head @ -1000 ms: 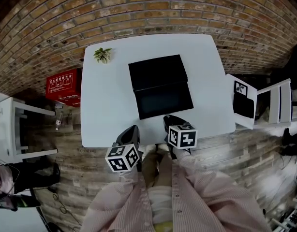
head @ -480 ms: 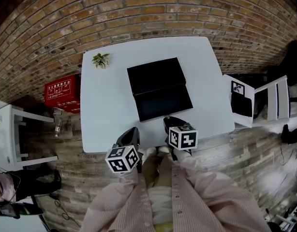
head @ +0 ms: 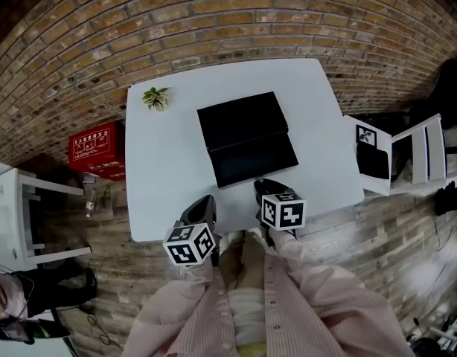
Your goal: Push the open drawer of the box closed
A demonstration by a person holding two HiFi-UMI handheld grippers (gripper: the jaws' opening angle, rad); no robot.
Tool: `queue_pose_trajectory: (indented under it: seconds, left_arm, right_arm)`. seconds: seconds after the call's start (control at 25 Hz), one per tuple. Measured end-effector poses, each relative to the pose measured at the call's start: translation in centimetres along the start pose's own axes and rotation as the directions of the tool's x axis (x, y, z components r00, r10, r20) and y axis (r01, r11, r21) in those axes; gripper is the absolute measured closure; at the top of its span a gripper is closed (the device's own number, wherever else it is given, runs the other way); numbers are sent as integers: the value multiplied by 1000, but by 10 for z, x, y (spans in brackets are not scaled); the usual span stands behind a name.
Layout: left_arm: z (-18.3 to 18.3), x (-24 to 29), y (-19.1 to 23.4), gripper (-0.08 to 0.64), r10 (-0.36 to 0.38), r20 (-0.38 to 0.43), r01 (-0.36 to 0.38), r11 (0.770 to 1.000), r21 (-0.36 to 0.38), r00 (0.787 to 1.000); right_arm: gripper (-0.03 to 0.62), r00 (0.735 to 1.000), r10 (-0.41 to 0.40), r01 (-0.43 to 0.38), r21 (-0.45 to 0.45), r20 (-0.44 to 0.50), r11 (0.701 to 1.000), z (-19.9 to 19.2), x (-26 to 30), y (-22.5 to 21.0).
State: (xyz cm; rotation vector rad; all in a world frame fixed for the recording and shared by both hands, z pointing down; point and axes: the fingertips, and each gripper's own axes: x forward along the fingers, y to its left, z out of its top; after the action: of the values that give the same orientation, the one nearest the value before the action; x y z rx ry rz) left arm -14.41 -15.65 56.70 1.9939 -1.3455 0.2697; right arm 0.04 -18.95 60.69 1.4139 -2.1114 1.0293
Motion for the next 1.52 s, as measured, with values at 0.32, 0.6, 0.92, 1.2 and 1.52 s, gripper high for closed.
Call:
queue_pose_trajectory:
  seconds: [0.32,0.6,0.92,1.2,1.52]
  left_arm:
    - [4,9,2,565,18,-2,-18,999,-27,1000]
    - [13,18,2,565,37,11,-36,998,-43,999]
    - [23,23,3,565,52,27,-51,998,-49,998]
    - [32,27,3,565,56,39,-55,997,-45,998]
    - [40,32,7,565,63,50,-61,997,-44,997]
  right_arm:
    - [520,1000,9,-9,-2,-19,1000,6,8,-2]
    - [520,999,24,-25,-12,-35,1000,15,16,-3]
    - [520,998,35,-36,-17,-45,999,23,24,-3]
    - [520,998,44,-44,-16,-48,999,29,30,-3]
    - [520,998,46,-47,-19,-46,999,38,38,-4]
